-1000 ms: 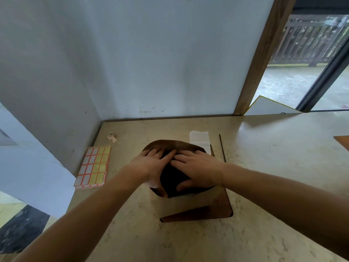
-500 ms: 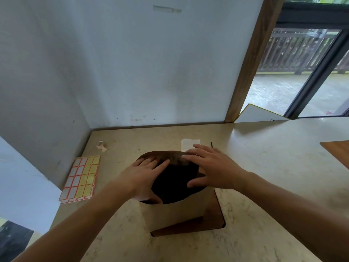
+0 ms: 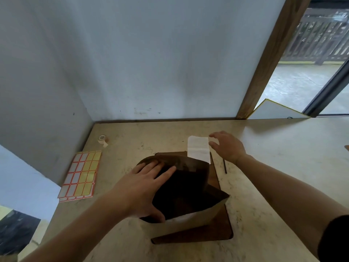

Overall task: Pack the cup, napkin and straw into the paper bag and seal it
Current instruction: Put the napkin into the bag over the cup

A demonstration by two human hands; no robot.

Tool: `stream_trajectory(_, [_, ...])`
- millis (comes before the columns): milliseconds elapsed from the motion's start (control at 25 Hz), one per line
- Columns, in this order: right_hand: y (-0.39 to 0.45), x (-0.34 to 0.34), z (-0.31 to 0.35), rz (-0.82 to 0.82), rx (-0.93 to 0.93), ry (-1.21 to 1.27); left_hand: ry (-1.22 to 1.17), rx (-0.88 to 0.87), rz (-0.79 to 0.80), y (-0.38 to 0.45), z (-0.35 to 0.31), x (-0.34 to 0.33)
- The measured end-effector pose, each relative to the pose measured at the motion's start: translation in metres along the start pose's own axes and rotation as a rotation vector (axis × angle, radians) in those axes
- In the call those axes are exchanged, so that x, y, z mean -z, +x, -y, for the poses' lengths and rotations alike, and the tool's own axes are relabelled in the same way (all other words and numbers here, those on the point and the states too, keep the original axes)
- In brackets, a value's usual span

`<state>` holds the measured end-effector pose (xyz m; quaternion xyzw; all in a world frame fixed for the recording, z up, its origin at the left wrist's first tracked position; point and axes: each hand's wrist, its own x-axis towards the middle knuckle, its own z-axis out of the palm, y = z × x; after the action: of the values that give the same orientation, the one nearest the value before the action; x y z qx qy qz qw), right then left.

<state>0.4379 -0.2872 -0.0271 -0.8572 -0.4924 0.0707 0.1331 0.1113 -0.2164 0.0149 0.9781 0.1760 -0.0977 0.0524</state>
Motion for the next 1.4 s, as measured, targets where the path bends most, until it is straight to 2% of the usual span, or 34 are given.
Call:
stream_trajectory(280, [0.047,-0.076,-0.019,0.134,-0.072,-0.066,-0.022,-0.018,0.017,0.001,-0.003,-0.001])
stream_trajectory(440, [0.069,-0.113,-0.029,0.198,-0.045,-0.164,-0.066,-0.035,0.078,0.004,-0.003,0.000])
stream_trajectory(720, [0.098,-0.145,-0.047,0.313,-0.032,-0.271,-0.109,-0.040,0.079,0.005,0.003,0.003])
stream_trajectory(1040, [0.098,-0.157,-0.048,0.136,-0.009,-0.286,-0.122,-0.035,0.041,0.003,0.006,0.001])
stream_trajectory(1400, [0.093,-0.148,-0.042,0.102,-0.034,-0.177,-0.143,-0.056,0.056,0.003,0.007,0.003])
